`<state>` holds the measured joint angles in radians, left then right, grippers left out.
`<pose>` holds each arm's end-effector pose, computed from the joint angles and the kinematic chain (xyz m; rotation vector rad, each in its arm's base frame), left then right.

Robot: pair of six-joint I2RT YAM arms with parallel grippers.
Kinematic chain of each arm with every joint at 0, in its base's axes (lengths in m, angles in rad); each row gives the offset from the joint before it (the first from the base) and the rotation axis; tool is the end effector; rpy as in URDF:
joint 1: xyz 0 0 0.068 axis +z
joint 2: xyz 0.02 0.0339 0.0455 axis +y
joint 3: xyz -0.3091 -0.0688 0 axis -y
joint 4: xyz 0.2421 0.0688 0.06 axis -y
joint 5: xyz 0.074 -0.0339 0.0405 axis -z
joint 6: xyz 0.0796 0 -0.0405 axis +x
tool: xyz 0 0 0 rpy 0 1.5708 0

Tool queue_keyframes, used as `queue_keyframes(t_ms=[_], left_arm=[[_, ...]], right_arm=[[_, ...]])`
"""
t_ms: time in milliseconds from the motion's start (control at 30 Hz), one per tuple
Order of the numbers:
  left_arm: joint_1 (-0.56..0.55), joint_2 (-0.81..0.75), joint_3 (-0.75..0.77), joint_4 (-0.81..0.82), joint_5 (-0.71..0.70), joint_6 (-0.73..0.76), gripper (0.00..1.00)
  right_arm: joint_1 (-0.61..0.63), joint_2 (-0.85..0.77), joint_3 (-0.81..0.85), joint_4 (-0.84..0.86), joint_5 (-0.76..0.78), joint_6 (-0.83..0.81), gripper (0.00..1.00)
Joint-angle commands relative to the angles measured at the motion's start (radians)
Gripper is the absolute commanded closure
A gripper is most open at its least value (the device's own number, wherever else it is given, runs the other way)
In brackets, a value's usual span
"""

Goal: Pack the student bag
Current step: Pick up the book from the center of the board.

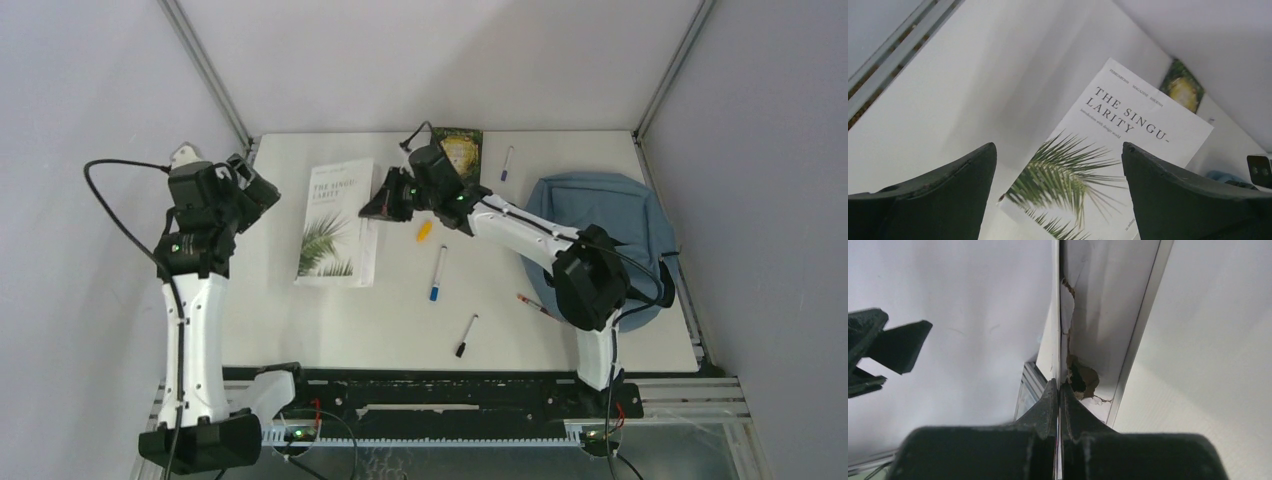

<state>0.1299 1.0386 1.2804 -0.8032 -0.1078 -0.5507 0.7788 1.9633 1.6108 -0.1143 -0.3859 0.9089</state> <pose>0.2106 0.0361 0.4145 -0.7710 1.9871 -0.1334 0.3477 0.3853 0.3053 -0.1273 2.3244 1.3637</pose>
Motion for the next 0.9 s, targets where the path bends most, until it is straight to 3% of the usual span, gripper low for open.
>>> queue_keyframes(t_ms=[0, 200, 500, 867], left_arm=[[0.006, -0.011, 0.040, -0.054, 0.070, -0.002, 0.01], [0.006, -0.064, -0.057, -0.071, 0.096, -0.048, 0.00], [0.007, -0.198, -0.267, -0.116, 0.141, -0.258, 0.00], [0.006, -0.279, -0.555, 0.285, 0.382, -0.428, 0.00]], right_arm=[[-0.021, -0.057, 0.033, 0.044, 0.030, -0.003, 1.00], [-0.025, -0.042, 0.007, 0.105, 0.048, 0.065, 1.00], [-0.074, 0.059, 0.070, 0.212, 0.043, 0.227, 1.00], [-0.139, 0.114, 0.102, 0.348, -0.044, 0.437, 1.00]])
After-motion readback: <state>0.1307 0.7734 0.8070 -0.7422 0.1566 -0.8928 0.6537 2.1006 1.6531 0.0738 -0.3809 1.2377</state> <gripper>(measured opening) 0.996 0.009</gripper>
